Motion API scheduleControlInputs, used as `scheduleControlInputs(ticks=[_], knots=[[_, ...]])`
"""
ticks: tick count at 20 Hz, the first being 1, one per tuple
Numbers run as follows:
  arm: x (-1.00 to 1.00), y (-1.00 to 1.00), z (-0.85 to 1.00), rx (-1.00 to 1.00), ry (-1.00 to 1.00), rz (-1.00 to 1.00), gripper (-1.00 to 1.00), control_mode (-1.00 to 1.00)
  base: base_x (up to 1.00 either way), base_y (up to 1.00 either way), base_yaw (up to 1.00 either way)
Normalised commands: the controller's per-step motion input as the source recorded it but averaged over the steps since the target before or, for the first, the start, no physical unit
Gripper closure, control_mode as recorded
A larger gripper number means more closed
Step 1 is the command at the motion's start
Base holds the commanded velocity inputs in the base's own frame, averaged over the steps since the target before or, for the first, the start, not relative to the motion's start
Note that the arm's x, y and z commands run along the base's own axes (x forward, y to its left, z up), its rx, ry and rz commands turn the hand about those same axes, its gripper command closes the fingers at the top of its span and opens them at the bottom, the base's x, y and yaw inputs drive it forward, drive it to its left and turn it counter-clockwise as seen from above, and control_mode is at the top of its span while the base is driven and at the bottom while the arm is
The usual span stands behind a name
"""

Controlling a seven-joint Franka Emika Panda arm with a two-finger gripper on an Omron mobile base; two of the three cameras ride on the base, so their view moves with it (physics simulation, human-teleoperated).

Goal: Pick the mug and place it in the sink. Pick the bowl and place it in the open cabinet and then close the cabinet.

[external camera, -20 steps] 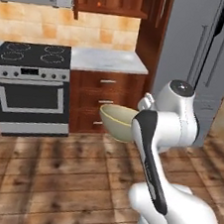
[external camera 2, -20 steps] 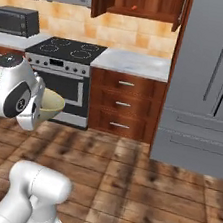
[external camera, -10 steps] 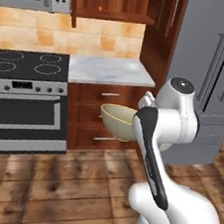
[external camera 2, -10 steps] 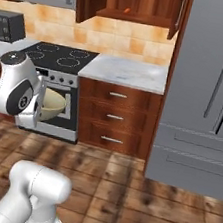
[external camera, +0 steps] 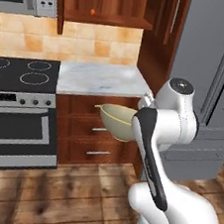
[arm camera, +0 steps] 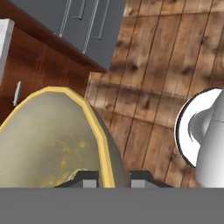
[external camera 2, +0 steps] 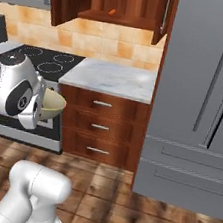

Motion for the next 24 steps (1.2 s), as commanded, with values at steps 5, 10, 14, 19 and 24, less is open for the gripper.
scheduleControlInputs(ticks=[5, 10, 14, 19, 24], knots=[[0.0, 0.0, 0.0, 0.0, 0.0, 0.0, 1.0, 1.0, 0.6, -0.36, 0.0], [0.0, 0.0, 0.0, 0.0, 0.0, 0.0, 1.0, 1.0, 0.89, -0.03, 0.0], [0.0, 0.0, 0.0, 0.0, 0.0, 0.0, 1.0, 1.0, 0.99, 0.0, 0.0], [0.0, 0.0, 0.0, 0.0, 0.0, 0.0, 1.0, 1.0, 0.83, 0.0, 0.0], [0.0, 0.0, 0.0, 0.0, 0.0, 0.0, 1.0, 1.0, 0.74, 0.07, 0.0]])
